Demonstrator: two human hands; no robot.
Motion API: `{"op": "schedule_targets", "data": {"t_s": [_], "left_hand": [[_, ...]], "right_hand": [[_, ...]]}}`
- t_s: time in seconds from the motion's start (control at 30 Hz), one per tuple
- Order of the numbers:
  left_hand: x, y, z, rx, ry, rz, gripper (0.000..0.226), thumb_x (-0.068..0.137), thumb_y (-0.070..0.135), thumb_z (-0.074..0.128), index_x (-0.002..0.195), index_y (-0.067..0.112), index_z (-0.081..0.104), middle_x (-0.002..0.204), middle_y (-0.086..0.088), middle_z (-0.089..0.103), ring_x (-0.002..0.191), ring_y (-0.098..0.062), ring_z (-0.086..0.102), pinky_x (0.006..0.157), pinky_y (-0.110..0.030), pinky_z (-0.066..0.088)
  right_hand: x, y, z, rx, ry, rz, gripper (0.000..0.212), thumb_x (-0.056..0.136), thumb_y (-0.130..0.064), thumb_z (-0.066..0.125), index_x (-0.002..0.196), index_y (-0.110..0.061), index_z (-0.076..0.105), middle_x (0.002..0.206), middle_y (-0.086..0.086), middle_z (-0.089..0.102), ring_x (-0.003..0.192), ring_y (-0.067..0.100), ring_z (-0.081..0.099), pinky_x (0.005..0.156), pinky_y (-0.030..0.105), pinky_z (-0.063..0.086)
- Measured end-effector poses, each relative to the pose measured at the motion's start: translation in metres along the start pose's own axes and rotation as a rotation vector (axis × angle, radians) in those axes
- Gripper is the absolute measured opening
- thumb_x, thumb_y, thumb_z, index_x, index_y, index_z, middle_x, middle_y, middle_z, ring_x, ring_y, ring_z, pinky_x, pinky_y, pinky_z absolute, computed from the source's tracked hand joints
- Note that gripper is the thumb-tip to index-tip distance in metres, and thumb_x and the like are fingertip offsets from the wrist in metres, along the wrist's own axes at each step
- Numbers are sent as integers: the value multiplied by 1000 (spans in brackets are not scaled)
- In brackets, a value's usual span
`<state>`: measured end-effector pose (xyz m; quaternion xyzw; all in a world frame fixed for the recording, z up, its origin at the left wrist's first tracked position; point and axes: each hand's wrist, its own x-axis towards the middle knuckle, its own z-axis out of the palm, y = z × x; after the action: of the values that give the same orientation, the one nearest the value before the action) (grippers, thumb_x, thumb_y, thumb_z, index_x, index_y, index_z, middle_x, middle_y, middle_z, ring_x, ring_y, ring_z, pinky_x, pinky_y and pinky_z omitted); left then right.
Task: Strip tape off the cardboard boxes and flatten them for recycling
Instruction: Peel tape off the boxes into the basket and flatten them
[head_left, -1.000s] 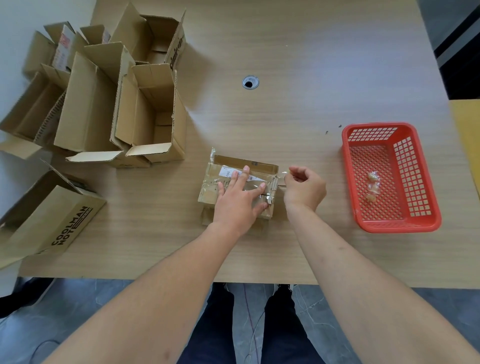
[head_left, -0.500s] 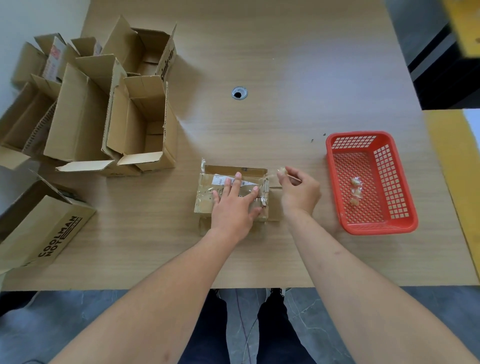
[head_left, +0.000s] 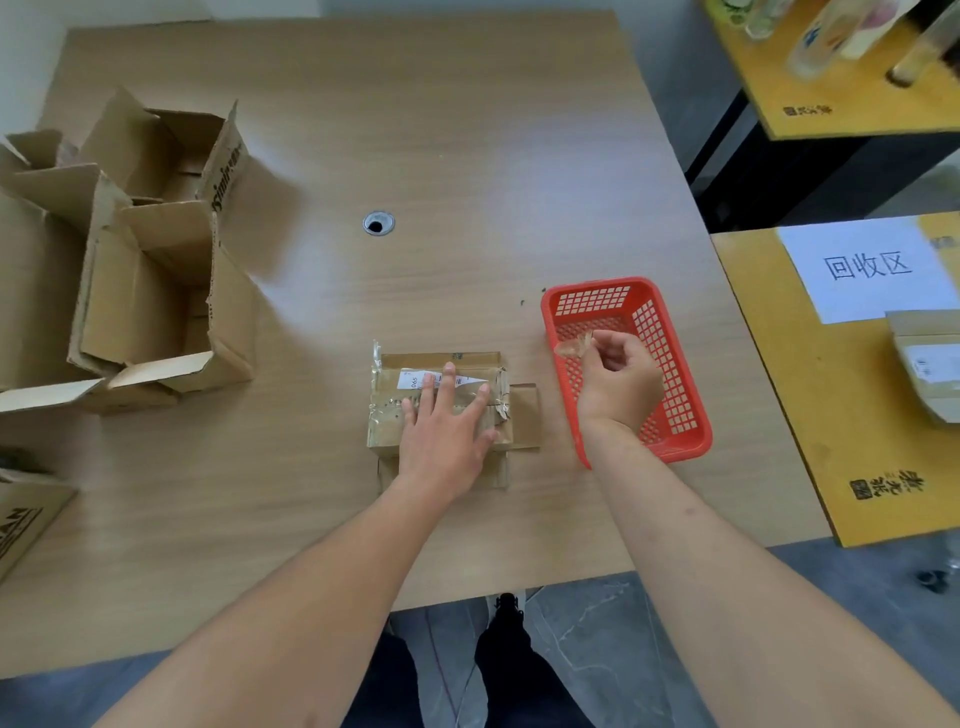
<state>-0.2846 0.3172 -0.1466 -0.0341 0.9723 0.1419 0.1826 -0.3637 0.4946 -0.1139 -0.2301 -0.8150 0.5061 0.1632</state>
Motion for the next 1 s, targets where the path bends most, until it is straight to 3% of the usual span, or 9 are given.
{"op": "schedule_targets", "data": {"t_s": [0.13,0.33,0.43,0.53,0.6,0.67,0.77,0.9,1.0], "left_hand": [[8,10,4,3,22,-18,59,104,57,36,159,42,20,170,-4,-11,156,-33,-8,125,-56,8],[11,10,6,-14,35,-48,61,102,62,37,158,47,20,170,1,-10,157,-27,-8,127,-51,6],[9,9,4,25,60,-56,65,99,68,36,158,47,18,171,3,-6,157,-22,-3,127,-46,10],[8,7,0,73,83,-63,70,96,72,37,158,45,19,171,6,1,157,-19,4,121,-44,20],[8,5,-4,94,89,-50,62,100,64,38,157,45,21,170,5,5,156,-20,9,117,-45,25],[10,2,-8,107,82,-44,54,105,47,40,156,46,24,169,4,10,153,-23,14,114,-46,28],[12,-7,-16,164,37,-39,60,102,34,47,155,49,24,164,1,16,144,-30,23,111,-45,29],[13,-26,-29,237,8,-64,60,101,38,46,152,57,22,143,-7,35,127,-34,34,107,-44,28],[11,-44,-35,227,-117,-124,63,102,55,43,155,57,8,136,-14,42,124,-35,44,107,-46,29]], "right_hand": [[16,19,-10,-111,11,52,6,87,-19,79,85,-22,75,77,-13,71,72,1,65,72,23,54],[22,42,-8,-278,-110,86,24,83,-2,75,79,-26,69,75,-11,68,77,11,68,75,24,50],[18,41,-5,-307,-201,-63,23,78,-1,73,85,-23,74,83,-7,71,78,12,65,83,30,53],[12,35,0,-321,-324,-253,23,77,-2,73,93,-19,77,90,-1,68,75,12,59,78,21,42],[2,29,4,-274,-455,-339,22,80,-2,72,96,-16,77,94,1,66,71,9,57,74,16,40],[-11,27,10,-258,-651,-410,17,83,-6,75,97,-16,77,94,0,65,71,10,59,76,21,49],[-32,30,20,-390,-880,-422,15,83,-17,82,97,-15,79,98,1,59,85,17,60,82,32,53],[-49,26,33,-597,-734,-534,12,92,-26,71,99,-18,79,108,0,57,99,21,53,87,34,48],[-55,19,56,-705,-772,-630,28,97,-28,61,121,-18,72,136,3,57,128,28,49,110,41,37]]}}
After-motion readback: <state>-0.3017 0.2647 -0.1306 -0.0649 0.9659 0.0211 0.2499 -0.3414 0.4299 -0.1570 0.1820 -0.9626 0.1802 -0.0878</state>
